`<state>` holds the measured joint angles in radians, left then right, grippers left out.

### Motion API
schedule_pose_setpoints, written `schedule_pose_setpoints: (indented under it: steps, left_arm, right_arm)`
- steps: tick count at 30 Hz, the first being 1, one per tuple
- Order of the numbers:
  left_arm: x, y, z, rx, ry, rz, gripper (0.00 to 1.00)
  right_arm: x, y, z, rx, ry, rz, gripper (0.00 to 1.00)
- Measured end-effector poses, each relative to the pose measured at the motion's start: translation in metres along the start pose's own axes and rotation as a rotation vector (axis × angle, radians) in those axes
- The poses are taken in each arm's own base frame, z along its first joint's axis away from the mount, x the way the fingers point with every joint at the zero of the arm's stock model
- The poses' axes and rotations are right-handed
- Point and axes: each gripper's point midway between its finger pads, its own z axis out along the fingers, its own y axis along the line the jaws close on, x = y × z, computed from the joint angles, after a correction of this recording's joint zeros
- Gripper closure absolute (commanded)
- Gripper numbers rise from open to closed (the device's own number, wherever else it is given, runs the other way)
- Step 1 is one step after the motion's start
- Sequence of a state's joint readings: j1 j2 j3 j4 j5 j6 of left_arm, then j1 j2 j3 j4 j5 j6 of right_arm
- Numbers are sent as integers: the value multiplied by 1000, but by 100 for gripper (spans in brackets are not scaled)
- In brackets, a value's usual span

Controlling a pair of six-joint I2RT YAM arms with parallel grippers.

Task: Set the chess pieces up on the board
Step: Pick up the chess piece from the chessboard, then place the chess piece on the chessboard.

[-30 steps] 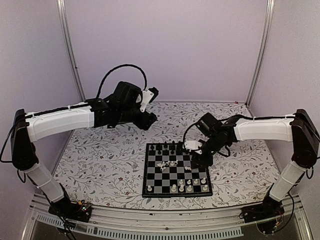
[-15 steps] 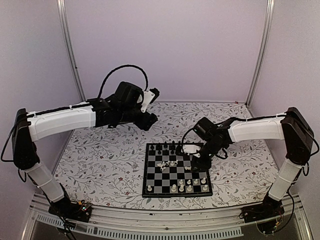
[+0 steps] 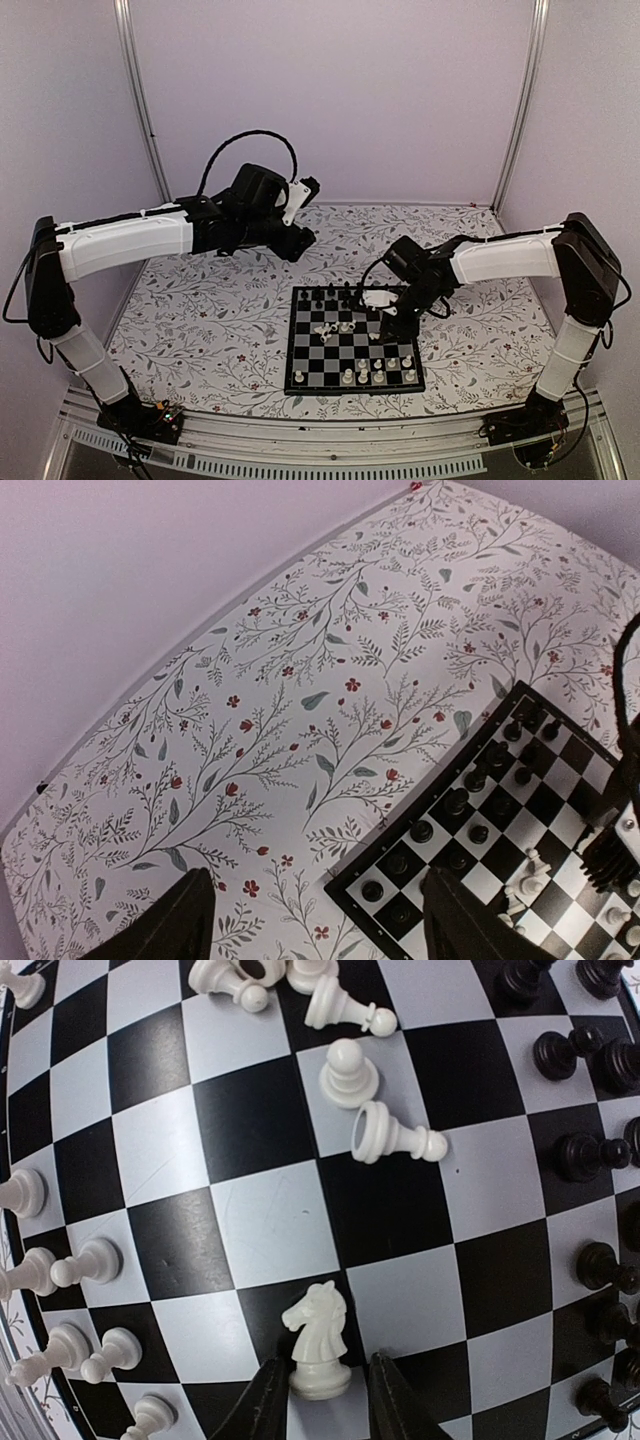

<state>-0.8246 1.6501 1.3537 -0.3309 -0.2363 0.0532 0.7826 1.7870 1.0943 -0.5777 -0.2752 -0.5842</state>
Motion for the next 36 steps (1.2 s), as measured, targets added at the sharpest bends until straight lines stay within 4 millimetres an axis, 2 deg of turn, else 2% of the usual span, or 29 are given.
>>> schedule_pose_setpoints:
  steps: [5, 13, 16, 22, 26, 28, 31, 36]
  left_arm:
    - [0, 0, 0, 1, 2, 1, 27]
    - [3, -4, 4, 19, 12, -20, 26]
    - [1, -10, 6, 52, 12, -85, 27]
    - [-10, -27, 8, 218, -38, -412, 37]
    - [6, -49, 13, 393, -33, -661, 40]
    - [9, -63, 15, 485, -25, -756, 40]
    - [1, -82, 14, 610, -37, -843, 41]
    - [-13, -110, 11, 763, -44, -903, 44]
  right_arm:
    - [-2, -1, 0, 1, -3, 0, 86]
    - [-4, 1, -3, -1, -14, -5, 89]
    - [-11, 4, -20, 16, -58, -17, 89]
    - [-39, 5, -81, 120, -239, -76, 89]
    - [-57, 2, -113, 199, -344, -119, 90]
    - [-63, 0, -121, 229, -374, -131, 90]
    - [-66, -5, -125, 259, -393, -137, 90]
    - [-71, -10, -128, 284, -410, -139, 90]
